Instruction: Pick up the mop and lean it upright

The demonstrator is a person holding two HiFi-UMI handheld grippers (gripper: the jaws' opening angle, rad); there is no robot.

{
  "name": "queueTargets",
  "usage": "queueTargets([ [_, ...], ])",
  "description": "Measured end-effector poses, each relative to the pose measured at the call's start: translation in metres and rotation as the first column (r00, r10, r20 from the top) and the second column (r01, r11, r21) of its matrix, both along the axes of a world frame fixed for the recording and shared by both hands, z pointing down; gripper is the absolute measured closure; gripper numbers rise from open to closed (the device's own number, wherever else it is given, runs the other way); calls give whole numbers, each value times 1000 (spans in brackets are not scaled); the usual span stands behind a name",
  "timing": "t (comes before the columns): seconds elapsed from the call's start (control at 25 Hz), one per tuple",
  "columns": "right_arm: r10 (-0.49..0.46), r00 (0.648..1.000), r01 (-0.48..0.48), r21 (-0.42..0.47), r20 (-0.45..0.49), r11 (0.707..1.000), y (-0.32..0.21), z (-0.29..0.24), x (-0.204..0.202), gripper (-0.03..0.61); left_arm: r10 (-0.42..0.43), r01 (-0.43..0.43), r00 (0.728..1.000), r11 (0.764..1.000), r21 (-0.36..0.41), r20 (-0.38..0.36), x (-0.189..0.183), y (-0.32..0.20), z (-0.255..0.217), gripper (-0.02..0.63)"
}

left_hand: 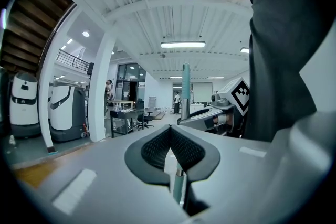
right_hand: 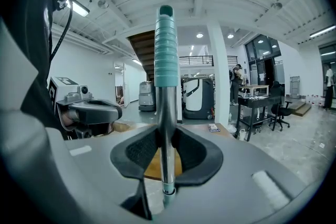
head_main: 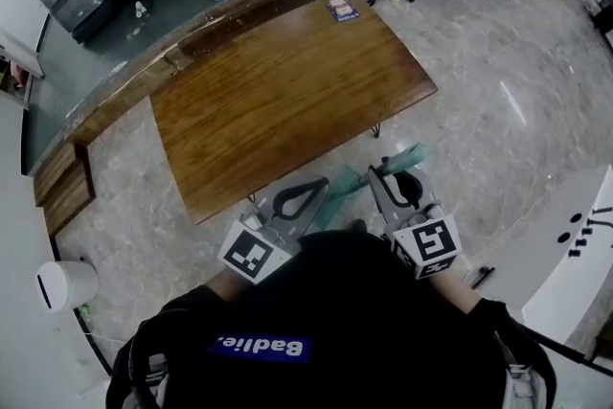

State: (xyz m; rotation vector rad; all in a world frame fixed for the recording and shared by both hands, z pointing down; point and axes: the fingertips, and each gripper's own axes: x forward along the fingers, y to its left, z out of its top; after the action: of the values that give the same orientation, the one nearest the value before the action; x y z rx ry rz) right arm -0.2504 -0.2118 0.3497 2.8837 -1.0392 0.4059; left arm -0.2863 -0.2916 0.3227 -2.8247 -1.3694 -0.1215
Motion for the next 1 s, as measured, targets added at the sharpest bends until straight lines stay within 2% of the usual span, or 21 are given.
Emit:
queueTargets([
  [0.16,12,1000,-12,4,-5,1000,13,0,1,472,0,0,1000,1000,-16,14,5,9,1,595],
  [0.48,93,996,-93,21,-3,995,64,5,4,472,50,-51,998,999,14,25,12,51,3,595],
  [1.0,252,968,-252,42,13,967,207,14,22,472,163,-164,986,986,36,22,45,175,-1,595],
])
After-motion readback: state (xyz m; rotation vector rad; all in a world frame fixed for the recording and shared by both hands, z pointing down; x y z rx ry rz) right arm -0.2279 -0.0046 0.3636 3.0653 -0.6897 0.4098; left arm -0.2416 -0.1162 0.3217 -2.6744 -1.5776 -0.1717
